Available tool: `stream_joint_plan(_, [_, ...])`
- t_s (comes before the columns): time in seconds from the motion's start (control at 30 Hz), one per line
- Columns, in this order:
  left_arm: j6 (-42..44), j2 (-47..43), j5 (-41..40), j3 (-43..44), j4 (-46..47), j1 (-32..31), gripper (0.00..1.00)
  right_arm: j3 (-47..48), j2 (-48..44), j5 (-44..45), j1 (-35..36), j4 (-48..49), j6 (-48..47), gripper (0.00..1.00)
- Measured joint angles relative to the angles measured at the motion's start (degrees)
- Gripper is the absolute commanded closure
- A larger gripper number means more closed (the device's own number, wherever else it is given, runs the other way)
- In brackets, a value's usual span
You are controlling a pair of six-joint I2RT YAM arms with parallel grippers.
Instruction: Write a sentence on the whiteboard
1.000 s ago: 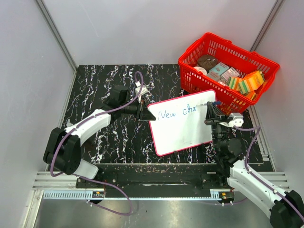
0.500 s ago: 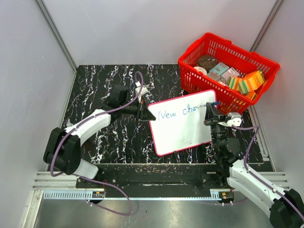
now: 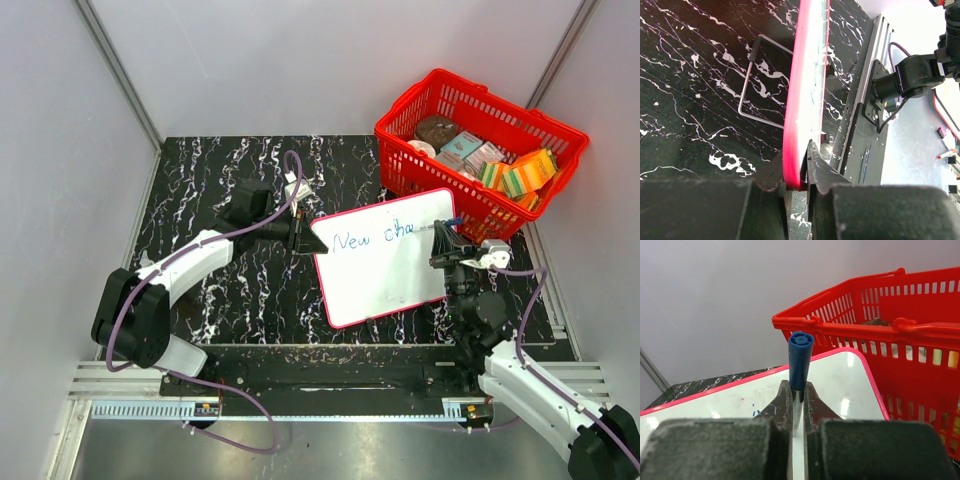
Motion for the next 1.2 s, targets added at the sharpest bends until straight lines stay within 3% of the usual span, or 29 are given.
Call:
stream_joint_plan(0.33, [0.0,0.0,-0.17,0.0,-0.04,-0.04,1.0,-0.96,-2.62,0.96,0.0,-2.73,1.55,1.0])
stream_joint_plan(0.7, [0.0,0.02,-0.98,0.0,-0.48,-0.04,1.0,0.31,3.8,1.31,0.0,2.49,0.35,1.0])
stream_joint_plan(1.2, [0.44,0.02,-1.22,0.04,-0.46,-0.26,1.0,1.22,5.75,1.27,0.0,4.48,-1.33,1.0])
